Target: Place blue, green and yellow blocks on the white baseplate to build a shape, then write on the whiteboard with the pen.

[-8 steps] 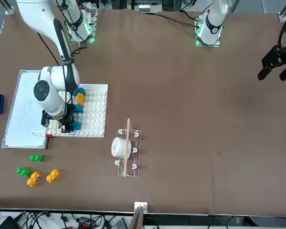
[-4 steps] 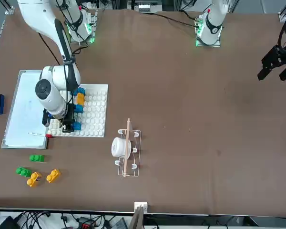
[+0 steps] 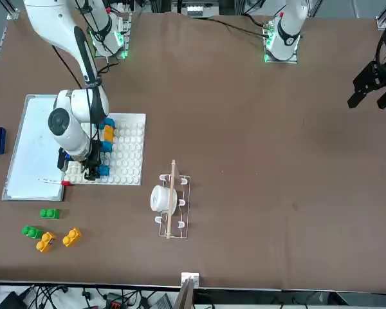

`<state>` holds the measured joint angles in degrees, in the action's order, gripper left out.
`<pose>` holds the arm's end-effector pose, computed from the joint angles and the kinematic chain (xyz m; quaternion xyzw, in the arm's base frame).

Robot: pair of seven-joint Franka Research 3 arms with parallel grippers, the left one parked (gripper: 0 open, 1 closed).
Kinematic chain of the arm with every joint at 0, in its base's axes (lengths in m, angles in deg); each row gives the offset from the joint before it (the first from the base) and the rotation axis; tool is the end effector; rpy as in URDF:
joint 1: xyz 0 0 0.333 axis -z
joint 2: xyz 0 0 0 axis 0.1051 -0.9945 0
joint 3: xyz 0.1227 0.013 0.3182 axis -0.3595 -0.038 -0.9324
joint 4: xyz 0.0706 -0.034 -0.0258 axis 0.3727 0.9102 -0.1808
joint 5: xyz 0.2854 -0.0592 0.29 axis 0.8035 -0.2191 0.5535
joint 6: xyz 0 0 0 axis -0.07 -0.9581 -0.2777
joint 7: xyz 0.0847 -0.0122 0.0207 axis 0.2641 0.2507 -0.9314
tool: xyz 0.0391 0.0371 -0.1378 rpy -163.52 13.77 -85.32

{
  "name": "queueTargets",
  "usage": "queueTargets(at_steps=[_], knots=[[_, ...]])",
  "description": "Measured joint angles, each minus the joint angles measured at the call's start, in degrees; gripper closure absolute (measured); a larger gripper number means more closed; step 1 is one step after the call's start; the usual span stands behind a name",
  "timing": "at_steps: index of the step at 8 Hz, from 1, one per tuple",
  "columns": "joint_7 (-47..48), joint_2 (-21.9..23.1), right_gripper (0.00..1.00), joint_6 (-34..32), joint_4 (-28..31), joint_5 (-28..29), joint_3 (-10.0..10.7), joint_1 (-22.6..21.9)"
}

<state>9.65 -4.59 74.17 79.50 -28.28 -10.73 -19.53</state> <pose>0.6227 0.0707 0.2034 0.7332 -0.6777 0.0519 0.0194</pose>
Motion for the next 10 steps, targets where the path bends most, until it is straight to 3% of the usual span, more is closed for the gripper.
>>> queueTargets(at_steps=[1,2,4,8,10], knots=[[-1.4,-0.1,0.09,-5.5,-3.4,-0.1,0.2,0.0],[-3.6,0.1,0.00,-11.6,-7.6,-0.2,0.4,0.0],[-11.0,1.7,0.00,-18.3,-12.5,-0.2,0.6,0.0],[-39.6,5.0,0.00,-19.9,-13.2,-0.2,2.8,1.4],[-53.0,5.1,0.00,-19.9,-14.2,-0.1,2.8,3.3]])
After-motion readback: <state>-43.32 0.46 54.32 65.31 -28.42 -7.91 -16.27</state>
